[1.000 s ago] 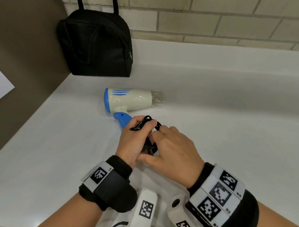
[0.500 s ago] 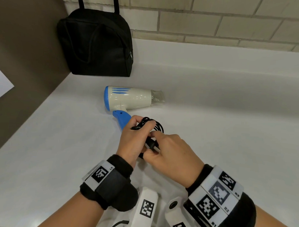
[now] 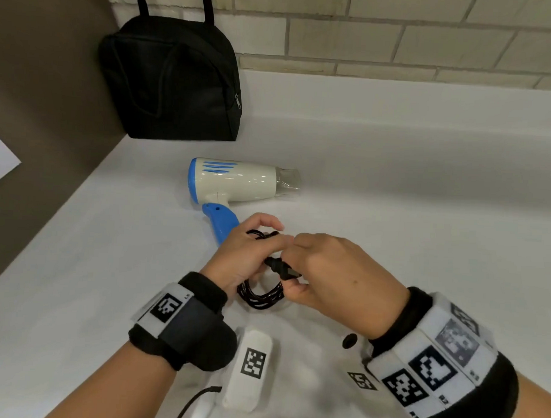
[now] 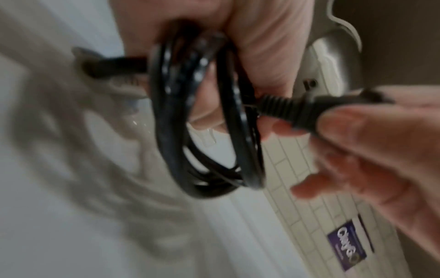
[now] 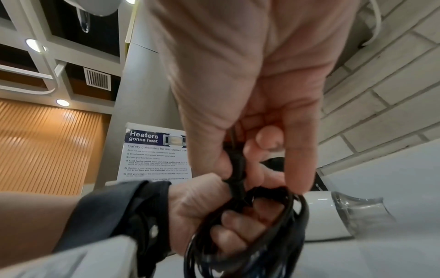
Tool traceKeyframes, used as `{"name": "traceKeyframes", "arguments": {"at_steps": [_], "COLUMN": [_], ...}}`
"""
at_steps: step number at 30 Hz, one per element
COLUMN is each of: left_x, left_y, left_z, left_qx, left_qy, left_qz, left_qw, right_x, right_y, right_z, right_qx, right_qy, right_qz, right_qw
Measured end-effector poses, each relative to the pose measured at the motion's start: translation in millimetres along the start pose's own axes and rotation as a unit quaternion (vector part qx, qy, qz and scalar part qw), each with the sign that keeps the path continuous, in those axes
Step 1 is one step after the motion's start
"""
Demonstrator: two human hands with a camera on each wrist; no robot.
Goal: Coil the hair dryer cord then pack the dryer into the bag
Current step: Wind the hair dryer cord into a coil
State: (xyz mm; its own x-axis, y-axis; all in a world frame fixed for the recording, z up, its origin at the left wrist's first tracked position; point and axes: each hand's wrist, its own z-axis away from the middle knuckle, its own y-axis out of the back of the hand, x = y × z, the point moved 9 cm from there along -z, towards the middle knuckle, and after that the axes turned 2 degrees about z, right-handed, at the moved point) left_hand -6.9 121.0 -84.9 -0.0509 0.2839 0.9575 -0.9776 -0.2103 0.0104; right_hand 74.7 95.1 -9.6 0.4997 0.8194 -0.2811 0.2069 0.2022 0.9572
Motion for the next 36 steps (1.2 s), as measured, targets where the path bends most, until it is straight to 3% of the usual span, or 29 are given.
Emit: {"name": "traceKeyframes", "arguments": {"at_steps": [3, 9, 17, 20, 27, 33, 36], "left_x": [3, 1, 16, 22, 12, 18, 18], "left_y": [-7, -7, -8, -10, -42, -39, -41], "left_z": [1, 6, 12, 18, 23, 23, 18], "left_qx": [-0.022, -0.056, -0.029, -0.040, -0.152, -0.135, -0.123], "left_qy": [-0.025, -0.020, -0.094, -0.113, -0.085, -0.116, -0.149], "left_qz": [-0.043, 0.018, -0.029, -0.054, -0.166, -0.171, -0.233], "left_qw": [0.999, 0.998, 0.995, 0.991, 0.971, 0.969, 0.953], "right_x": [7, 14, 24, 39, 72, 100, 100], "right_y": [8, 26, 34, 48, 62, 40, 32], "right_z": [-1, 4, 13, 11, -4, -16, -18], "right_qx": [-0.006, -0.021, -0.012, 0.018, 0.078, 0.128, 0.124], "right_qy": [0.013, 0.033, 0.038, 0.006, -0.076, -0.153, -0.153], "right_qz": [-0.036, -0.046, -0.081, -0.133, -0.397, -0.506, -0.520], "right_qw": [0.999, 0.998, 0.996, 0.991, 0.911, 0.839, 0.831]}}
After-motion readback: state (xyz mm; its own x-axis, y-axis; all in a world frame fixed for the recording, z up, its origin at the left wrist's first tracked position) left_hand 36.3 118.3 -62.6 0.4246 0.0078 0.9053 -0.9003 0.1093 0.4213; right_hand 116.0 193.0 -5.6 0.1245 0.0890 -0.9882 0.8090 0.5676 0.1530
